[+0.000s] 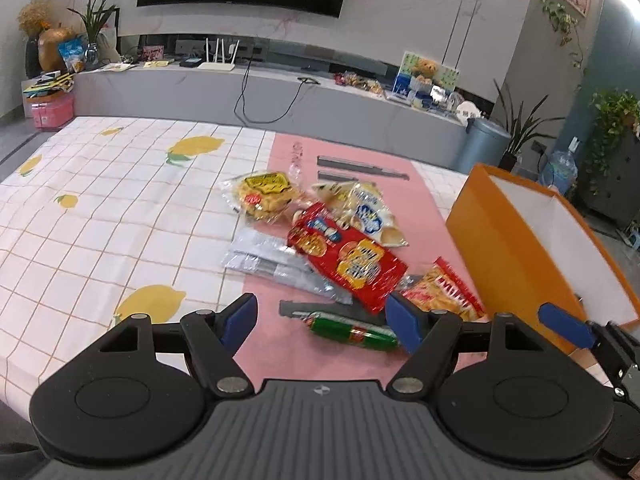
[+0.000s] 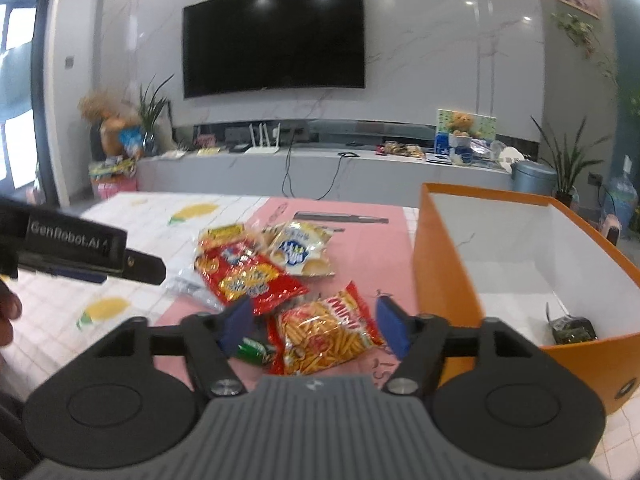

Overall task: Organize snacks
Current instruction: 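Grasp the red Mimi stick-snack bag with the right tool while the left tool approaches the green sausage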

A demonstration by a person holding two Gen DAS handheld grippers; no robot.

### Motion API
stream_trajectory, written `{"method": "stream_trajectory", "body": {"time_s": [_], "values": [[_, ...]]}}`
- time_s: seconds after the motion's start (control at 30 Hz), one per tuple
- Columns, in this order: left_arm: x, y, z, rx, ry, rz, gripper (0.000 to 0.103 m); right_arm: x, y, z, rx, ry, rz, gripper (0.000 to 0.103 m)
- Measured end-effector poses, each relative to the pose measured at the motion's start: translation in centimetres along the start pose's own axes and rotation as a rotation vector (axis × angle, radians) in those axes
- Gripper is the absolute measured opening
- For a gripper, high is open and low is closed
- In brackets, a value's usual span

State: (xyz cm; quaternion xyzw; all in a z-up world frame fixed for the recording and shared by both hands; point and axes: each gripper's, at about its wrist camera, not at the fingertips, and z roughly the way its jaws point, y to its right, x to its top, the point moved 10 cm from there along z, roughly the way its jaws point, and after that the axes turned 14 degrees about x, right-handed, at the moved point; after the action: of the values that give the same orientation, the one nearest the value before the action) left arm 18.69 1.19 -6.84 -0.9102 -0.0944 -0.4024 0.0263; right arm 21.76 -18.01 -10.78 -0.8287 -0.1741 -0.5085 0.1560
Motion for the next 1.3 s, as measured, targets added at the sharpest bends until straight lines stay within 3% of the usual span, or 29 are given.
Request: {"method": "stream_trajectory", "body": {"time_s": [0.2,0.47,0.6,0.73,0.87,1.0,1.3], "values": [[-0.8,-1.0,1.4,0.0,-0.066,-0.017,0.086,-0.4,2.1,2.5,-0.087,-0.043,-0.015,0.1],[-1.4,-1.5,2.0,0.012,-0.092,-0.016,0.086,-0.3,2.5,5.4,-0.12,-0.069,-0.127,0.1],[-1.8,-1.0,2.0,0.011,-0.089,0.01,0.086,-0.4,1.0,6.7,-0.075,-0.064,-0.202,0.1],[-2.1,-0.6,2.2,0.023,-0.083,0.038,0.086,-1.3,0.3,8.1,-0.105,-0.127,-0.294,0.1],[-2.6,-0.2,2.5,0.012,-0.105,0.036,0.086,-2.3,1.0,9.6,-0.094,-0.176,-0.255,0.1],[-3.0,0.2,2.6,0.009,-0.108,0.06,0.086,-2.2,2.0,10.3,-0.094,-0.163,-0.218,0.1],[-3.7,0.3,3.2,0.01,-0.131,0.068,0.086,-2.7,3.5,11.5,-0.008,-0.133,-0.059,0.1]]}}
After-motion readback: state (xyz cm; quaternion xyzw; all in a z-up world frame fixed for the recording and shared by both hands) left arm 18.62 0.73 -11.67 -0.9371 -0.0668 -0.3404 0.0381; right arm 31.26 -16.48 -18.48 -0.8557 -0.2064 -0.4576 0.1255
